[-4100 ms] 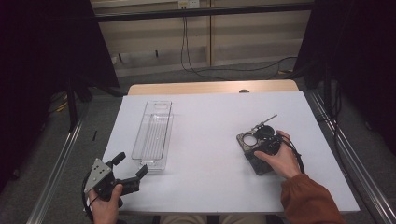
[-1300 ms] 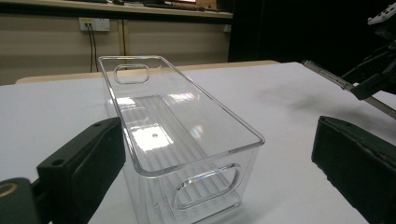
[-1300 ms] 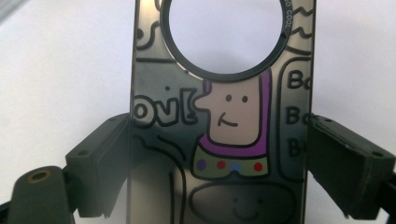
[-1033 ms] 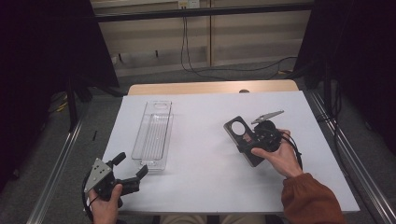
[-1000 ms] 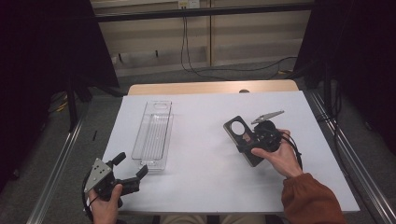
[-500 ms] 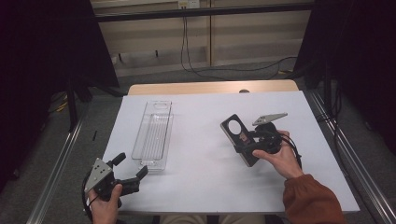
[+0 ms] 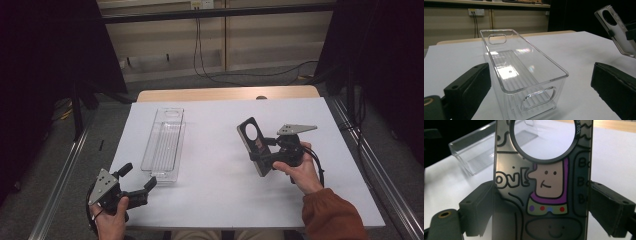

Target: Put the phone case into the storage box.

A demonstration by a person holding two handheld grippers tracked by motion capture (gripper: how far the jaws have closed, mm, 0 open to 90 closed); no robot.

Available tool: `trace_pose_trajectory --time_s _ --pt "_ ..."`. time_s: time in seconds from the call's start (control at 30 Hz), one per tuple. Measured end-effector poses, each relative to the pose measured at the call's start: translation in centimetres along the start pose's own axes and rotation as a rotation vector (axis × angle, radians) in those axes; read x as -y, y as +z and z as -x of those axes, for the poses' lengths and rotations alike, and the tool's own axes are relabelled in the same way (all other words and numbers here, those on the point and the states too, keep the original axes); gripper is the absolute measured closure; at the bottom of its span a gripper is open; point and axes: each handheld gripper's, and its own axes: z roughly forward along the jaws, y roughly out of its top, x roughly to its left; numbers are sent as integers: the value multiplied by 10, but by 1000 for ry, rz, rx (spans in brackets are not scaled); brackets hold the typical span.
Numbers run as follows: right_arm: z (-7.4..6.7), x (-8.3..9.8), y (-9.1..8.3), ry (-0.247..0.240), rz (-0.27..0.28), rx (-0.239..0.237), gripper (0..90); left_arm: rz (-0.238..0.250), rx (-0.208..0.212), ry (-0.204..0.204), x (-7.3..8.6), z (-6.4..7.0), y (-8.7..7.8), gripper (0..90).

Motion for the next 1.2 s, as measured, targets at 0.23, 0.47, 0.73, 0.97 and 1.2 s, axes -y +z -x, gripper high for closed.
trace_pose_trajectory --time_s 0.23,0.47,0.73,0.97,1.2 --pt "-7 3 -5 -54 115 -46 122 -7 21 0 0 1 2 35" --pt "-13 10 -7 -81 146 -67 122 -18 30 4 -1 1 4 49" --pt "-29 18 -1 -142 127 -142 122 -31 106 -13 -5 4 9 51" --pt "-44 26 -4 -169 112 -189 122 -48 217 37 -14 18 16 42" --pt "-50 25 -2 -180 104 -233 122 -56 321 89 -25 36 29 42"
